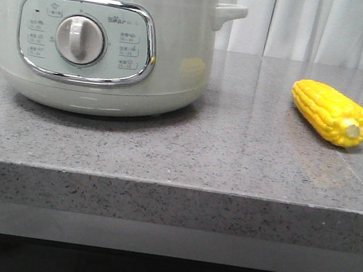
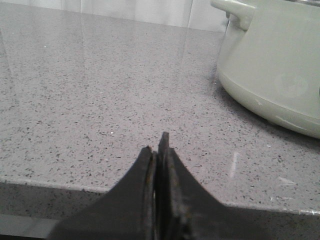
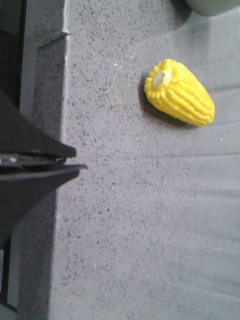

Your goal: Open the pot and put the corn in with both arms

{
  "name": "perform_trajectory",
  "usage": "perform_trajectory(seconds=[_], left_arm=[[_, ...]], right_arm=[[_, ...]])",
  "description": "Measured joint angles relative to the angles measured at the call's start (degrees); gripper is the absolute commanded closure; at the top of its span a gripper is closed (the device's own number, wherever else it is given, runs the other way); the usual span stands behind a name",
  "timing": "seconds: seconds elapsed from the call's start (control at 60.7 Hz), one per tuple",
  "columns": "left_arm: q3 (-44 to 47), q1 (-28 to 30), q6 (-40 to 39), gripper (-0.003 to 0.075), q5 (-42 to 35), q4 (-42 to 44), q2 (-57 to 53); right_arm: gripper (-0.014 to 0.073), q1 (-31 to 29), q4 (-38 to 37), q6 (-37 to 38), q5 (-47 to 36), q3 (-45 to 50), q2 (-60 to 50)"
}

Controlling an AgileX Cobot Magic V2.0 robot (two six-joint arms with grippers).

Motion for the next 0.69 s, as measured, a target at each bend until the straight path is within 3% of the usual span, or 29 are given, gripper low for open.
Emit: perform_trajectory(seconds=[0.412,0.56,0.692], left_arm=[[-1.7,0.0,0.0,0.0738,-2.9,0.0,0.0],[-10.5,0.0,0.0,0.0739,-3.2,1.0,1.4],[-20.9,0.0,0.0,0.0739,-0.9,1.2,10.2]], right_arm=[[0.0663,0.0,0.0,0.0,-2.3,-1.5,0.0],[0.0663,0.0,0.0,0.0,-0.5,-10.5,0.2],[0.0663,0.0,0.0,0.0,1.7,-19.9,5.5]])
